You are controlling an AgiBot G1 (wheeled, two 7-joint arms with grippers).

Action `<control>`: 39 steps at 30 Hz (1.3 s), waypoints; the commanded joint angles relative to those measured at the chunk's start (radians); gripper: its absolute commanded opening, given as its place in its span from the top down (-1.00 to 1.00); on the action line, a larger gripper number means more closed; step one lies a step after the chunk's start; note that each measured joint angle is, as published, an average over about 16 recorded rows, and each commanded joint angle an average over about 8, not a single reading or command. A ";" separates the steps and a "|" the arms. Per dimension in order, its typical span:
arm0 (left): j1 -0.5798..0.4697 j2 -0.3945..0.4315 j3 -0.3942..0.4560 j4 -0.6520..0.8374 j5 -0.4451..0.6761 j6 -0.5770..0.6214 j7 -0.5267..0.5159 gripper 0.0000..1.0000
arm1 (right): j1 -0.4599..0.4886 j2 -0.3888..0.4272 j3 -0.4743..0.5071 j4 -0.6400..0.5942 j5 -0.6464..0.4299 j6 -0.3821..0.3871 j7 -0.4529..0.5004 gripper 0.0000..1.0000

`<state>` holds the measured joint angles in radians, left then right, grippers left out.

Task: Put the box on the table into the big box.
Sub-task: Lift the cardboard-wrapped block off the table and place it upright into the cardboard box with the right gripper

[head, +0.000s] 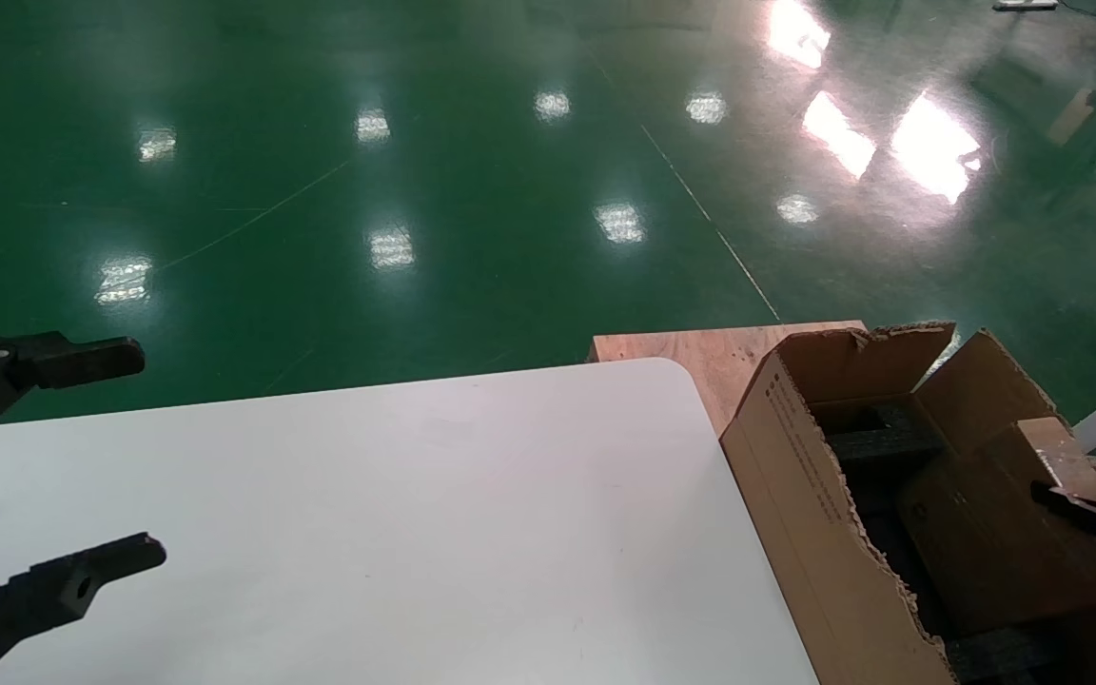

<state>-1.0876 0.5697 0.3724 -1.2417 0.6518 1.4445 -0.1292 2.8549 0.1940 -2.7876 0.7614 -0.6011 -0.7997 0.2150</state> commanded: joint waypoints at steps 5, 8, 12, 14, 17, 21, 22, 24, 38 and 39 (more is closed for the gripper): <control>0.000 0.000 0.000 0.000 0.000 0.000 0.000 -1.00 | -0.005 -0.004 -0.033 0.006 0.018 0.014 -0.010 1.00; 0.000 0.000 0.000 0.000 0.000 0.000 0.000 -1.00 | -0.007 -0.008 -0.044 0.014 0.020 0.019 -0.011 1.00; 0.000 0.000 0.000 0.000 0.000 0.000 0.000 -1.00 | -0.012 -0.015 -0.054 0.032 0.018 0.030 -0.004 1.00; 0.000 0.000 0.000 0.000 0.000 0.000 0.000 -1.00 | -0.015 -0.020 -0.058 0.042 0.017 0.037 0.003 1.00; 0.000 0.000 0.000 0.000 0.000 0.000 0.000 -1.00 | -0.020 -0.026 -0.063 0.058 0.012 0.047 0.015 1.00; 0.000 0.000 0.000 0.000 0.000 0.000 0.000 -1.00 | -0.027 -0.032 -0.070 0.076 0.003 0.064 0.032 1.00; 0.000 0.000 0.000 0.000 0.000 0.000 0.000 -1.00 | -0.029 -0.033 -0.071 0.080 0.000 0.068 0.036 1.00; 0.000 0.000 0.000 0.000 0.000 0.000 0.000 -1.00 | -0.031 -0.034 -0.073 0.087 -0.006 0.076 0.044 1.00; 0.000 0.000 0.000 0.000 0.000 0.000 0.000 -1.00 | -0.030 -0.028 -0.075 0.100 -0.048 0.110 0.063 0.97; 0.000 0.000 0.000 0.000 0.000 0.000 0.000 -1.00 | -0.029 -0.027 -0.075 0.099 -0.051 0.110 0.062 0.86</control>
<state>-1.0877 0.5696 0.3725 -1.2417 0.6517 1.4445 -0.1292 2.8256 0.1665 -2.8624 0.8603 -0.6519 -0.6909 0.2782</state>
